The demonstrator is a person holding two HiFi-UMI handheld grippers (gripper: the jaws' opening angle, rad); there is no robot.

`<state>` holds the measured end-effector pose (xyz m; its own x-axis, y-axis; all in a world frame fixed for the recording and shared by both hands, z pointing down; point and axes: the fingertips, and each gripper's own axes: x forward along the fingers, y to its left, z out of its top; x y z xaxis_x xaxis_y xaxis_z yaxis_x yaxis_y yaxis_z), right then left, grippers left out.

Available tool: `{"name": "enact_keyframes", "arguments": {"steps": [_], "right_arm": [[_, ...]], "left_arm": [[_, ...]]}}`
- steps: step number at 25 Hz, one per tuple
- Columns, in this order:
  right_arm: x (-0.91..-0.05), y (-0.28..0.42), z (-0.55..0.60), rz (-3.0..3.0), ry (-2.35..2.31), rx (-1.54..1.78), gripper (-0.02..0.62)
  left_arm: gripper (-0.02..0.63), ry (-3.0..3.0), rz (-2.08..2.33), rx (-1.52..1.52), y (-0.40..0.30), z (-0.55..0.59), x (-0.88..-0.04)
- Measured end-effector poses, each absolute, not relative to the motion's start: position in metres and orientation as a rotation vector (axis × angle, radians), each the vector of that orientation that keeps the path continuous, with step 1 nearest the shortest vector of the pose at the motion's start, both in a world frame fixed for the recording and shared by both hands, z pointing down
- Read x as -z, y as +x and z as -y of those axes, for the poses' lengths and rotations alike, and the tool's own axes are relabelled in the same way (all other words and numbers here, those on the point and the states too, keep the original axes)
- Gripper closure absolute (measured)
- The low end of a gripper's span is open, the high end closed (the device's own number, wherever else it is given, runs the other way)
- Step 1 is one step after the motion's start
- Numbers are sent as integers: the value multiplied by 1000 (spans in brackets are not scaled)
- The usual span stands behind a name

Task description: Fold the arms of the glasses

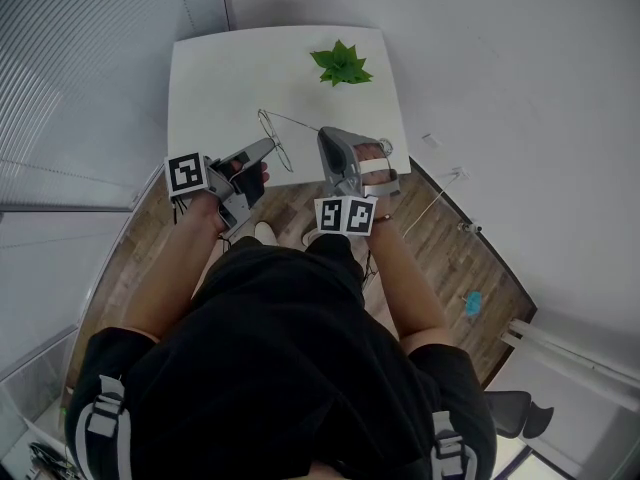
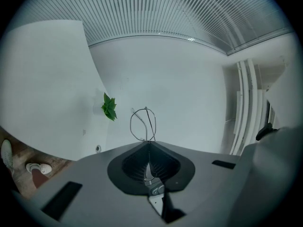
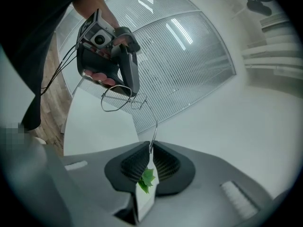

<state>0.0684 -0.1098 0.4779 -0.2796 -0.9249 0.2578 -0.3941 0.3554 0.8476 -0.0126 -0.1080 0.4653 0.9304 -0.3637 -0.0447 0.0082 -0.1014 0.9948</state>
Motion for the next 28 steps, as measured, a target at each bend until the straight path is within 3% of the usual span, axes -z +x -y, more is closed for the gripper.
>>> {"name": "enact_keyframes", "arguments": {"steps": [28], "right_arm": [[-471, 41, 101, 1920, 1095, 877, 563]], "left_arm": [[594, 1658, 329, 366, -20, 125, -455]]}}
